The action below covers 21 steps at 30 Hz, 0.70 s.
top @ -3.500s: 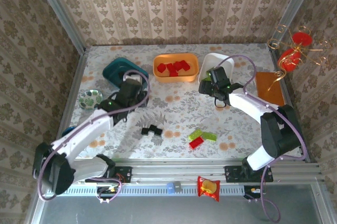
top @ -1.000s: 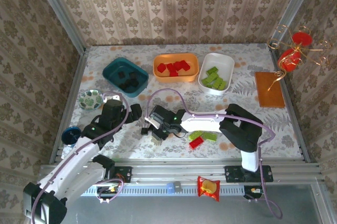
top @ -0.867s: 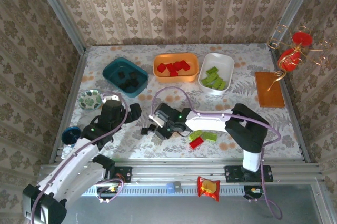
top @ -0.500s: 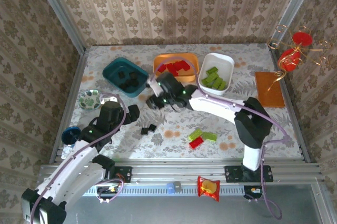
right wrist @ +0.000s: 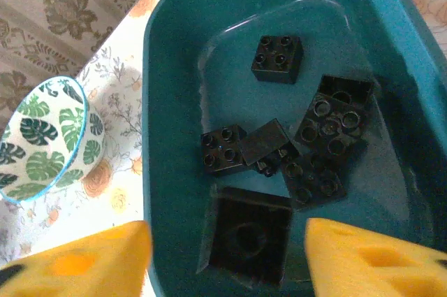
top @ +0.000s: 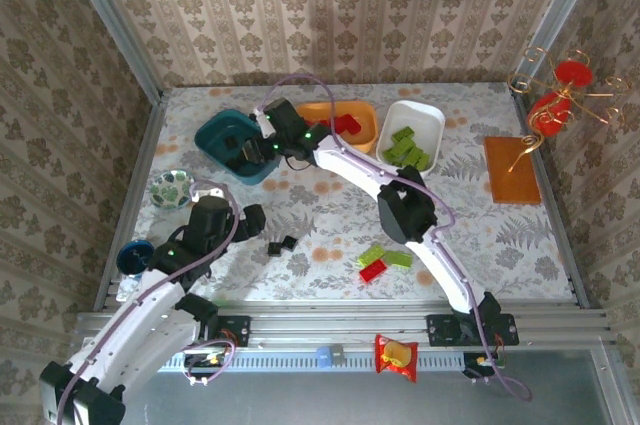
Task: Sort the legos into containers by color
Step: Place the lego in the container.
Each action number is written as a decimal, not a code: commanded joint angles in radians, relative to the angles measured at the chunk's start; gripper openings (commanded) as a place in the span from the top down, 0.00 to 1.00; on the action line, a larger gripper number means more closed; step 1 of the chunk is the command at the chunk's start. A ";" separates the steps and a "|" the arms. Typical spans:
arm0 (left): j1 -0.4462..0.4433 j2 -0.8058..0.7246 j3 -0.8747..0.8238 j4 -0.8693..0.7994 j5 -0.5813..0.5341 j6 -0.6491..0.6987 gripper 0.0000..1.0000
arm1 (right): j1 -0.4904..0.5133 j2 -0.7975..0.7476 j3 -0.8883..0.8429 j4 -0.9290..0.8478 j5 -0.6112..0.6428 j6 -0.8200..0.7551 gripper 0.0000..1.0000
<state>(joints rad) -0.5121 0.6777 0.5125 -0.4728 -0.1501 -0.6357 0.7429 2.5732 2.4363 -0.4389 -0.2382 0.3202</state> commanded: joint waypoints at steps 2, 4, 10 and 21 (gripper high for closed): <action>-0.008 0.005 -0.002 -0.012 0.052 0.017 0.00 | -0.002 -0.061 0.033 -0.042 -0.024 0.021 0.31; -0.012 0.020 -0.003 -0.001 0.079 0.022 0.00 | -0.003 -0.136 -0.064 0.000 -0.007 0.016 0.30; -0.110 0.106 -0.003 -0.004 0.097 0.021 0.11 | -0.004 -0.415 -0.518 0.207 0.046 0.023 0.28; -0.412 0.293 -0.052 -0.067 0.023 -0.050 0.25 | -0.014 -0.737 -1.085 0.354 0.095 0.067 0.28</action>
<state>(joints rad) -0.8898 0.9371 0.4789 -0.4892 -0.0841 -0.6552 0.7372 1.8893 1.4261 -0.1390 -0.1856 0.3611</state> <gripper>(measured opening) 0.767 0.720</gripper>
